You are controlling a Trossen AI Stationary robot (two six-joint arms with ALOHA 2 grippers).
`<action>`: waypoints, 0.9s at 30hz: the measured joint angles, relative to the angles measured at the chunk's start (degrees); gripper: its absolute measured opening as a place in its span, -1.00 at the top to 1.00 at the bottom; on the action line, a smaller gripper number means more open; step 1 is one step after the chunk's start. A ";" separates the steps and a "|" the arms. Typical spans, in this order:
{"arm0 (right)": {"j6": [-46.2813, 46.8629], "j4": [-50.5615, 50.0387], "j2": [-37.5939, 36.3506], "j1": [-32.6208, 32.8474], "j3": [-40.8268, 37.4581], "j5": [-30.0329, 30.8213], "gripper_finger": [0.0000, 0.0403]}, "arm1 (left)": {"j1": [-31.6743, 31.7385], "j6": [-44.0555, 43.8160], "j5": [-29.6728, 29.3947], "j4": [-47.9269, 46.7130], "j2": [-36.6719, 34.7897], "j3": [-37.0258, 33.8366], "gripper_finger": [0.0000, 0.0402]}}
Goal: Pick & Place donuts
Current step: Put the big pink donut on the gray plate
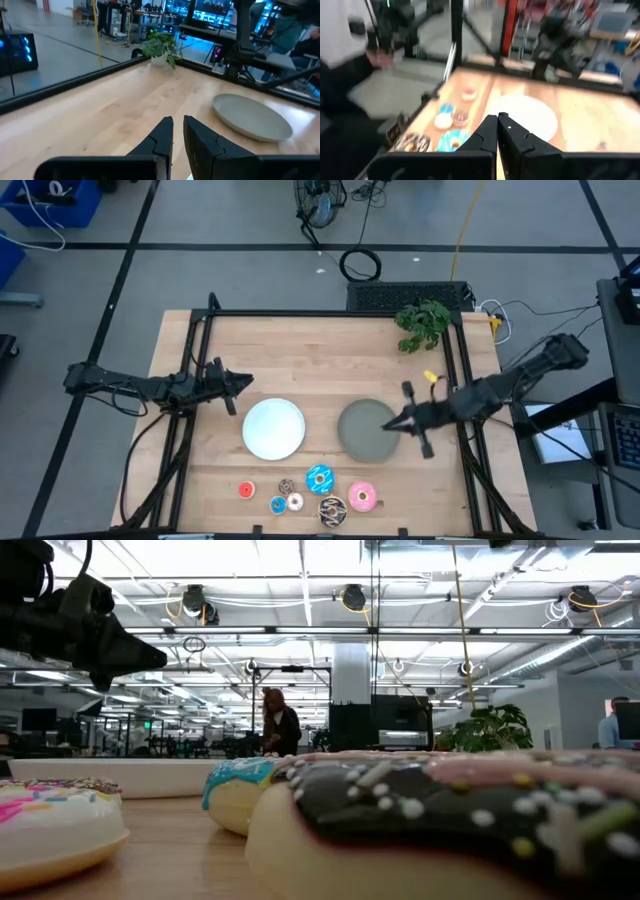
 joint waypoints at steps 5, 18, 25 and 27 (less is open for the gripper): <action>9.62 -19.42 15.79 6.48 17.10 12.10 1.00 | 0.00 -0.06 -0.28 -0.02 0.02 0.00 0.75; 29.57 -27.72 40.97 11.92 33.88 9.69 1.00 | 0.00 2.18 -0.44 3.93 0.01 0.00 0.75; 40.09 -41.51 48.61 10.09 38.22 6.17 1.00 | 0.02 1.37 -0.48 5.69 0.02 0.00 0.75; 42.21 -44.32 51.01 8.59 40.02 1.08 1.00 | 0.02 0.50 -0.49 5.66 0.00 0.01 0.75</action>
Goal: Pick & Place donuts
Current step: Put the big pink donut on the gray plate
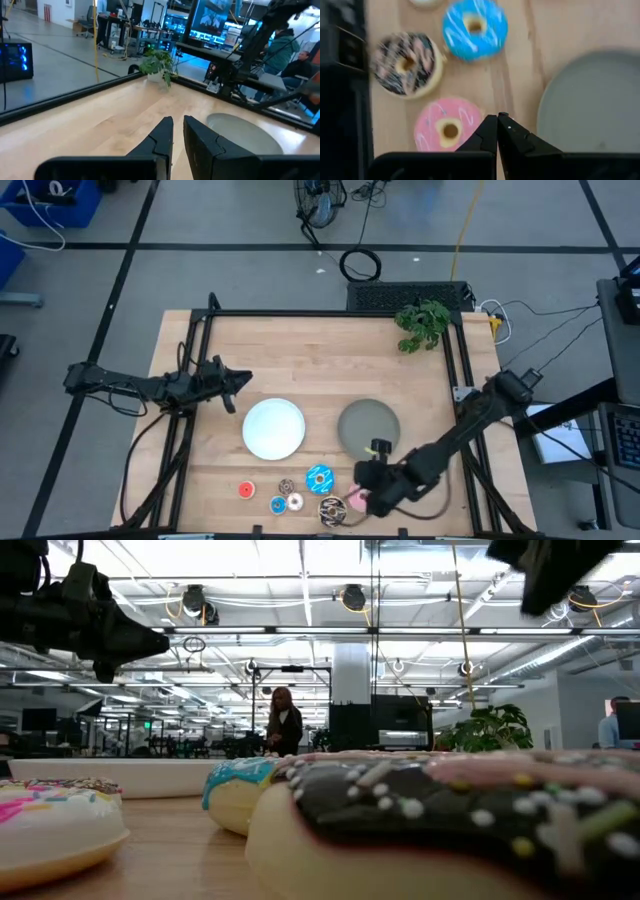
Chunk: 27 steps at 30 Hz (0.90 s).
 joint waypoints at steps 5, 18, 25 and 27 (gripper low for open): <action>-5.06 -1.70 3.58 -0.55 3.88 -3.25 1.00 | -0.01 0.03 -0.01 -0.11 0.00 -0.01 0.75; -8.66 0.11 4.00 -0.17 4.45 -5.21 0.46 | -0.02 -1.05 0.03 -0.81 0.00 -0.01 0.75; -13.61 7.19 4.00 -0.16 0.28 -6.54 -0.03 | -0.01 -1.05 0.03 -0.98 0.00 -0.01 0.75; -14.88 8.22 4.02 -0.16 -1.20 -6.47 -0.09 | -0.02 -1.05 0.03 -0.96 0.00 -0.01 0.75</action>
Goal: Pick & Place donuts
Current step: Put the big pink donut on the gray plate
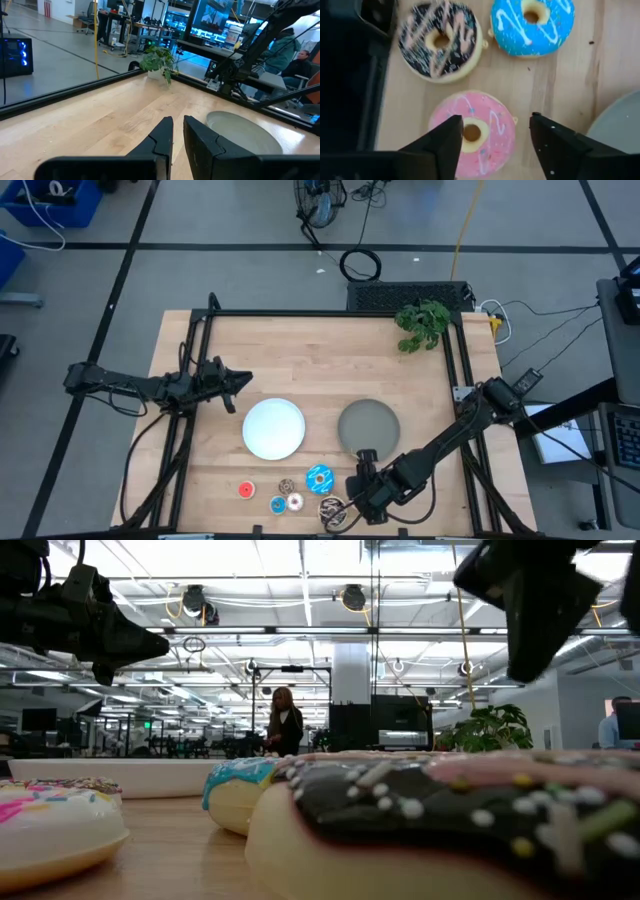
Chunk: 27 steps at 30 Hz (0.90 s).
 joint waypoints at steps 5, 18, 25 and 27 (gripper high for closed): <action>-0.86 0.81 -0.04 0.00 -2.05 0.19 -0.16 | 0.02 -0.02 0.00 -0.02 0.00 0.00 0.75; -1.02 7.22 -0.02 0.00 -8.25 0.13 -0.17 | 0.01 -0.12 0.00 -1.08 0.00 0.00 0.75; -0.61 11.40 -0.04 0.00 -10.60 0.21 -0.17 | 0.02 -0.09 0.00 -1.09 0.00 0.00 0.75; -0.61 12.98 -0.04 0.00 -12.06 0.19 -0.17 | 0.02 -0.09 0.00 -1.09 0.00 0.00 0.75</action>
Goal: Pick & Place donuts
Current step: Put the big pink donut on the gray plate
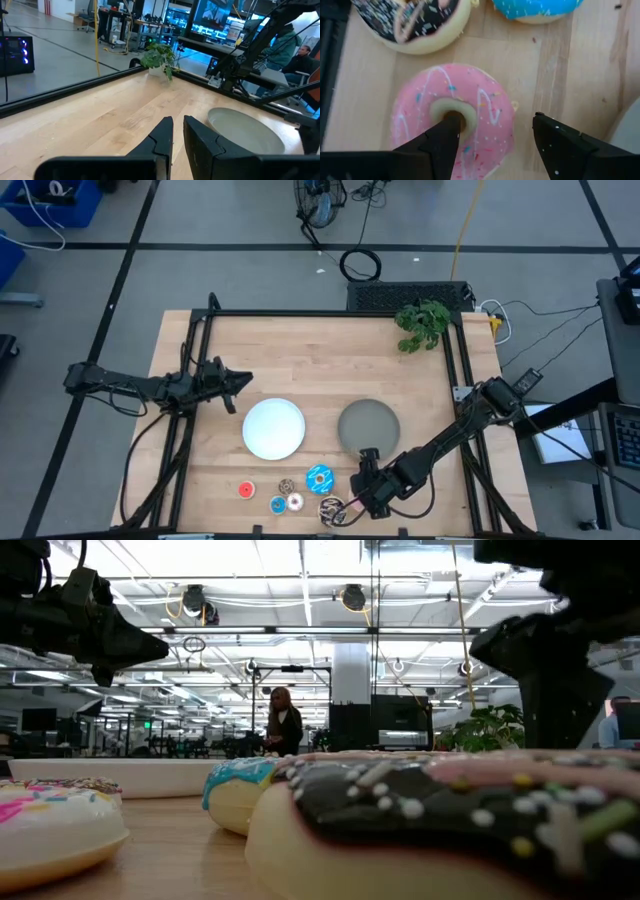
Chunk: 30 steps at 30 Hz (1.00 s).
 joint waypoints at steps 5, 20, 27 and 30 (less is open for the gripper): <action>1.15 3.71 0.00 0.00 -2.97 -0.10 -0.09 | 0.00 0.02 0.00 0.00 0.00 0.00 0.75; 4.23 3.89 0.91 -0.03 -3.18 -3.11 0.55 | -0.02 0.04 0.00 0.09 0.00 0.00 0.75; 3.38 5.59 0.45 -0.04 -3.21 -3.59 0.95 | -0.02 0.04 0.02 0.16 0.02 0.00 0.75; 2.11 5.35 -0.85 -0.04 -3.07 -3.64 0.92 | -0.01 -0.13 0.03 0.25 0.00 0.00 0.75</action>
